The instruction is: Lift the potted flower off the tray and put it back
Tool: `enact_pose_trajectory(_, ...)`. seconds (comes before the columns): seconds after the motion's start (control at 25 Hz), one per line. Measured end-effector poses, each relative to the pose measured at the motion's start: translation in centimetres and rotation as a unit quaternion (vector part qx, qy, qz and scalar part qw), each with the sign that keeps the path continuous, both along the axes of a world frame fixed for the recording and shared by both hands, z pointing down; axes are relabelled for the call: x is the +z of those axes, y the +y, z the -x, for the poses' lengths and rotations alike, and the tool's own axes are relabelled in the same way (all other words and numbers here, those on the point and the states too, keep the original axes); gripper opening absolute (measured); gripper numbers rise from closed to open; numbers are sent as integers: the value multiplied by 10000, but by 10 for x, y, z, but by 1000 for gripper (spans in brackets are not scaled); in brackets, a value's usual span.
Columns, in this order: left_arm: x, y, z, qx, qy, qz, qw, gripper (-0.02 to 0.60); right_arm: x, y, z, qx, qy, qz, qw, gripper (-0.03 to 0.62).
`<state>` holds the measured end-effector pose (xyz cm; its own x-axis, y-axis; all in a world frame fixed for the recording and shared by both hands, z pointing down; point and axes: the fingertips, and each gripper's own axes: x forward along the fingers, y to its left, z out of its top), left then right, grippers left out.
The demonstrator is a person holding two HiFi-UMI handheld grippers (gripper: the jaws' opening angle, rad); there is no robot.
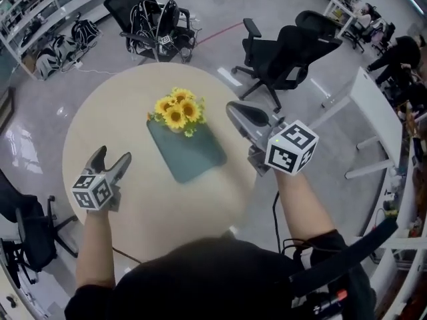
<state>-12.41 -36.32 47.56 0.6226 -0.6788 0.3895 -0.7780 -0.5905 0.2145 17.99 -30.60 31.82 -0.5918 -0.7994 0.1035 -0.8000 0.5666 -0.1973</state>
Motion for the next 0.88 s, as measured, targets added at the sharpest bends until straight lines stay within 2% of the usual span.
enact_pose_trajectory(0.28, -124, 39, 62, -389, 659, -843, 9935, 261, -49, 19, 47, -268, 135, -236, 9993, 14)
enact_pose_trajectory(0.44, -179, 61, 95, -587, 914, -1252, 9862, 198, -76, 20, 72, -461, 172, -404, 9980, 14)
enact_pose_trajectory(0.6, -216, 86, 118, -705, 1156, -1482, 9796, 148, -96, 30, 91, -570, 263, -490, 9968, 14)
enact_pose_trajectory(0.88, -267, 125, 130, -871, 1392, -1815, 9696, 43, -121, 44, 103, -694, 328, -527, 9957, 14)
